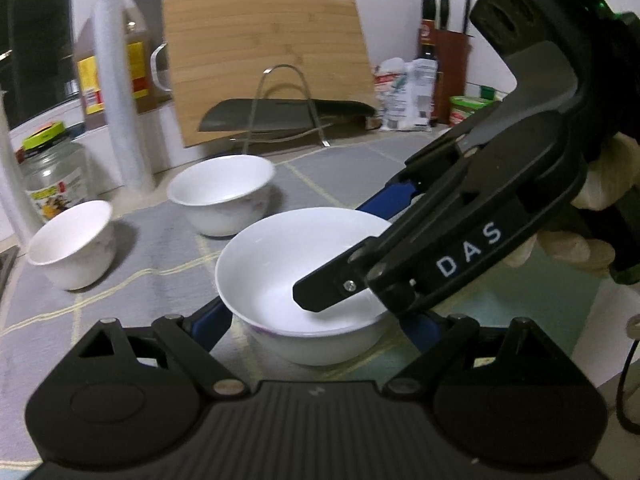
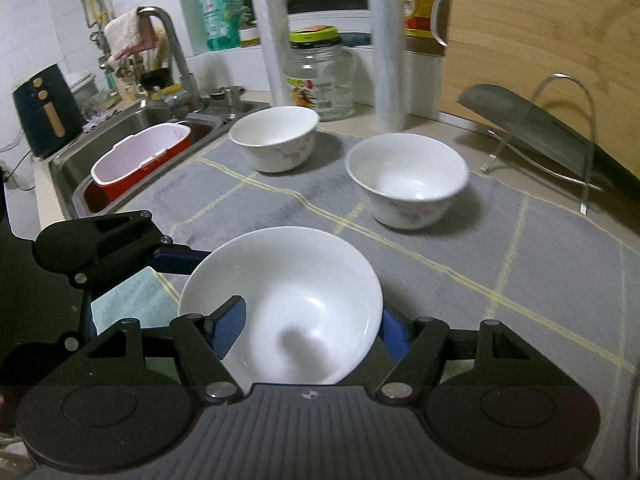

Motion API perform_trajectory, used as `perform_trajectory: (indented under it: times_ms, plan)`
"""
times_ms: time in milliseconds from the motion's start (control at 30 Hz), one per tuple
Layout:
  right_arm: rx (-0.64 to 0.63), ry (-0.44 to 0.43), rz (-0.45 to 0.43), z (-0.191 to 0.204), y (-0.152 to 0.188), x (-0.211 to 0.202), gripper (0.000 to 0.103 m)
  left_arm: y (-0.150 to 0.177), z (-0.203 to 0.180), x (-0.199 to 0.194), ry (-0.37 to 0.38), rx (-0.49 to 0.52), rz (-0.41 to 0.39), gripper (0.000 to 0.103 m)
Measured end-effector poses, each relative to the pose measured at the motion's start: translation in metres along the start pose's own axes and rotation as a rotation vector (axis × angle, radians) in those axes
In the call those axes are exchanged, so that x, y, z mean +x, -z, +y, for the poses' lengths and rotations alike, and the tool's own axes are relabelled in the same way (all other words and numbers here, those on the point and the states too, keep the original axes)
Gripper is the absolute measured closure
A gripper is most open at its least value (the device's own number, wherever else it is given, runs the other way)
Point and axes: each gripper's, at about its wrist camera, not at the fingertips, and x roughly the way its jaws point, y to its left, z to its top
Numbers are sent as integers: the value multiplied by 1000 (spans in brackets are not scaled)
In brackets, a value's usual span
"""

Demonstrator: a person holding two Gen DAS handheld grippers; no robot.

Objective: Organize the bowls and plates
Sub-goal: 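Lift the white bowl off the mat with the right tool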

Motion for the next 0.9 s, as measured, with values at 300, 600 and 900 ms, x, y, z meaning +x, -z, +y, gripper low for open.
perform_trajectory:
  times_ms: [300, 600, 900]
  plan:
    - [91, 73, -6, -27, 24, -23, 27, -13, -26, 14, 86, 64, -21, 13]
    - [113, 107, -16, -41, 32, -25, 27, -14, -33, 34, 107, 83, -13, 13]
    - [80, 127, -21, -42, 27, -21, 27, -14, -32, 44, 95, 65, -10, 13]
